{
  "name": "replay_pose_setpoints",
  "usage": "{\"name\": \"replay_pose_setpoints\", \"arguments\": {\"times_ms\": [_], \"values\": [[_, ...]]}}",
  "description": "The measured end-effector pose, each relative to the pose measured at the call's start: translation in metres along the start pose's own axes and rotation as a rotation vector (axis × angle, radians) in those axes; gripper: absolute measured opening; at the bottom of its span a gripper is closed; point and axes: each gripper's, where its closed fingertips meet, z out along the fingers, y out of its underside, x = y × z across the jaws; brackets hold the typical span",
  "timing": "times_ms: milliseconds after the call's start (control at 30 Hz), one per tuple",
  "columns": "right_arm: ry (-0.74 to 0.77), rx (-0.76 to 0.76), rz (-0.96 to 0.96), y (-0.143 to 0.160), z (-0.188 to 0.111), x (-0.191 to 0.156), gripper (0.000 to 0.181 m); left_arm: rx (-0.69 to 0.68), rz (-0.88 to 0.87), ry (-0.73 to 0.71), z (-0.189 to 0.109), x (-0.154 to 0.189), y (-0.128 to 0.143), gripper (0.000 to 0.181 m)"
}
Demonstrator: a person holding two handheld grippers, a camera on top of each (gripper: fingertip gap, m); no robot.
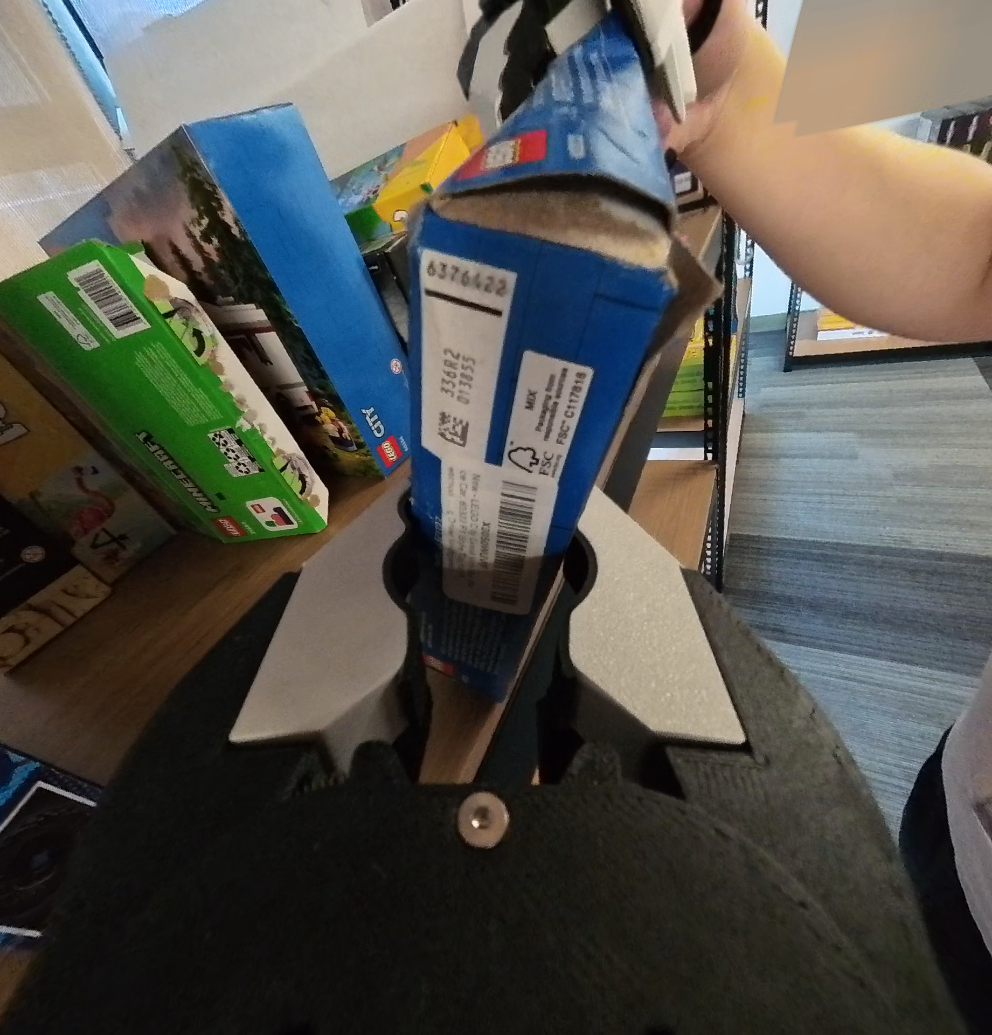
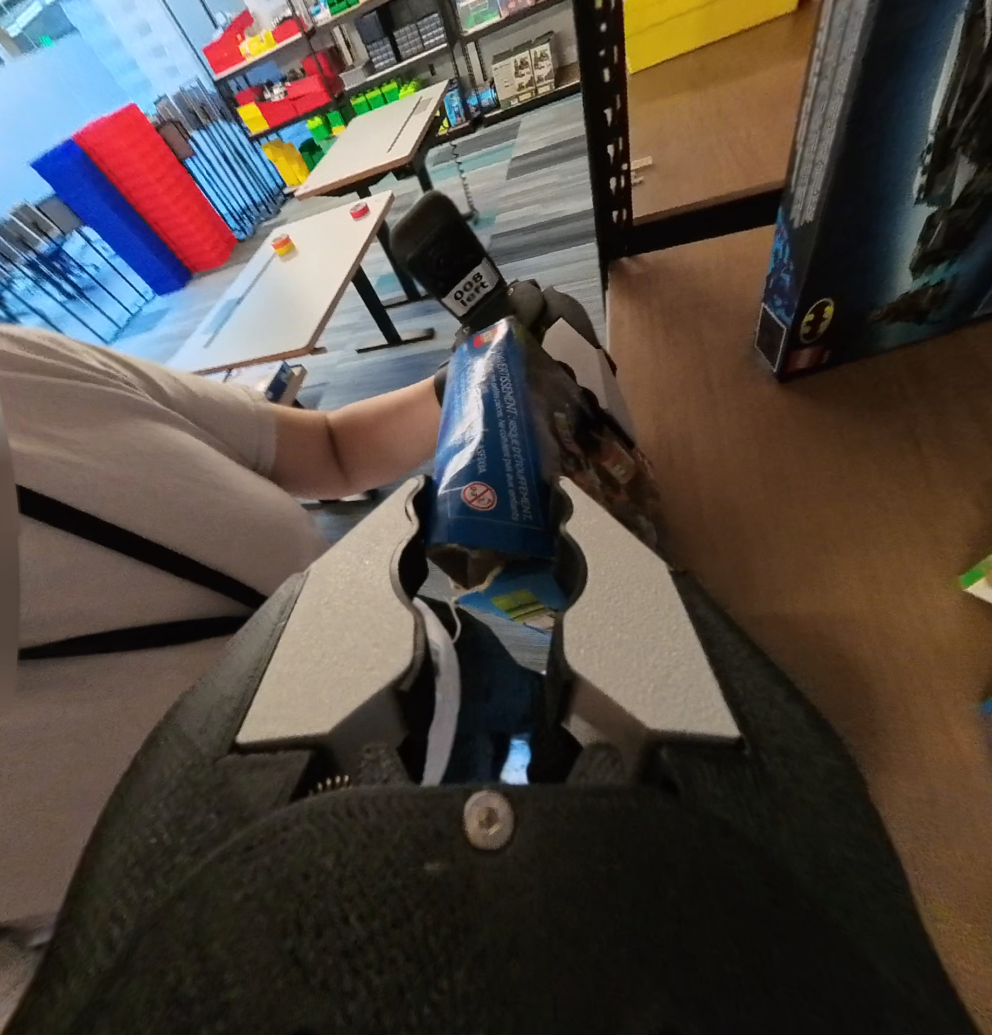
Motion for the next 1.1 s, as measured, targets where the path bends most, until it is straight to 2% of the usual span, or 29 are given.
{"name": "replay_pose_setpoints", "arguments": {"times_ms": [500,633,733,800,867,933,1033,1100], "values": [[-0.154,0.172,0.403,-0.022,-0.011,0.02,0.028,-0.026,-0.007,-0.023,0.002,-0.005,0.002,0.043],[-0.276,0.271,0.477,-0.035,-0.013,0.012,0.014,-0.062,0.08,-0.031,0.004,-0.001,0.004,0.044],[-0.25,0.328,0.438,-0.041,-0.016,0.014,0.003,-0.064,0.089,-0.039,0.004,0.0,0.004,0.044],[-0.252,0.41,0.364,-0.053,-0.023,0.008,0.005,-0.06,0.109,-0.043,0.004,0.002,0.004,0.044],[-0.265,0.402,0.283,-0.053,-0.024,-0.004,0.01,-0.059,0.108,-0.051,0.004,0.002,0.004,0.044],[-0.222,0.379,0.116,-0.05,-0.024,-0.017,0.022,-0.056,0.087,-0.051,0.004,0.001,0.004,0.044],[-0.021,0.239,-0.355,-0.027,-0.015,-0.032,0.058,-0.067,0.077,-0.049,0.005,-0.001,0.004,0.044],[0.251,0.108,-0.742,-0.009,-0.009,-0.022,0.064,-0.07,0.066,-0.041,0.005,-0.002,0.004,0.045]]}}
